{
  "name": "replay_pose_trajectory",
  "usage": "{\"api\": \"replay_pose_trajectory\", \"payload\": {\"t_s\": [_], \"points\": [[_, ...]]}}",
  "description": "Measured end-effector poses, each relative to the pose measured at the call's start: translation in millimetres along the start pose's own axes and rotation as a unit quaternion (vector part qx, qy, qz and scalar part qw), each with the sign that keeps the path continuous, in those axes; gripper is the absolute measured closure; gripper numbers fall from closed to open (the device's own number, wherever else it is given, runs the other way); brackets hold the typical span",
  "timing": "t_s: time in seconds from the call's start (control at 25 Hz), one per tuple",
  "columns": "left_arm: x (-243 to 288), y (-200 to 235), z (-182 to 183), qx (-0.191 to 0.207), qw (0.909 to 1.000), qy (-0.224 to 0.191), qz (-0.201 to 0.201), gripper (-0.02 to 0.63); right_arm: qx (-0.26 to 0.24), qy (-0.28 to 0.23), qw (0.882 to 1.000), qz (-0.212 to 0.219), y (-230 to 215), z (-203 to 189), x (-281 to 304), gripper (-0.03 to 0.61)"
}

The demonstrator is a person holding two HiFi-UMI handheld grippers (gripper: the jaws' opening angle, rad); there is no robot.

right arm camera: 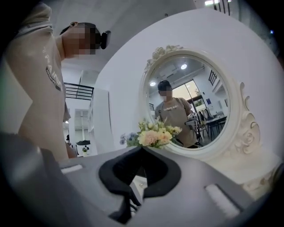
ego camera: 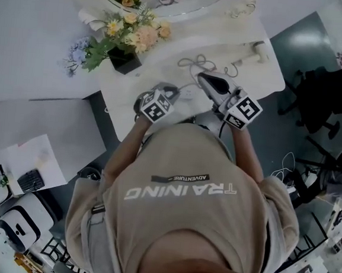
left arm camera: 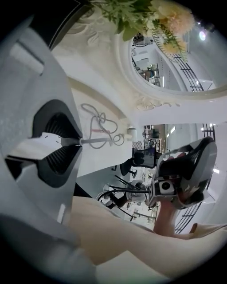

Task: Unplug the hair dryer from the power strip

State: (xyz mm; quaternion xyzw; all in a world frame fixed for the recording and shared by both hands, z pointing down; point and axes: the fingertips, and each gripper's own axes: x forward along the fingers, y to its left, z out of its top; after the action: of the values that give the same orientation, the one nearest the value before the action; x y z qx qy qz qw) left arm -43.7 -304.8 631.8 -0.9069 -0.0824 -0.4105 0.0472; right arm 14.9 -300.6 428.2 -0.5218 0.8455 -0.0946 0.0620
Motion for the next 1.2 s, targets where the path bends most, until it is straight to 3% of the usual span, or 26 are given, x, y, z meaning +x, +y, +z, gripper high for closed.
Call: {"api": "replay_pose_trajectory", "payload": {"t_s": [0.48, 0.8, 1.2], "points": [[-3.5, -3.1, 1.1, 0.016, 0.9999, 0.0, -0.001, 0.554, -0.016, 0.03, 0.999, -0.014, 1.6, -7.1, 5.1, 0.574], [-5.9, 2.9, -1.5, 0.024, 0.9997, -0.003, 0.005, 0.554, -0.028, 0.031, 0.998, -0.037, -2.5, -2.8, 4.8, 0.575], [-7.5, 3.9, -2.5, 0.028, 0.9995, -0.007, 0.014, 0.552, -0.03, 0.036, 0.998, -0.036, -1.0, -2.3, 6.5, 0.575]]}}
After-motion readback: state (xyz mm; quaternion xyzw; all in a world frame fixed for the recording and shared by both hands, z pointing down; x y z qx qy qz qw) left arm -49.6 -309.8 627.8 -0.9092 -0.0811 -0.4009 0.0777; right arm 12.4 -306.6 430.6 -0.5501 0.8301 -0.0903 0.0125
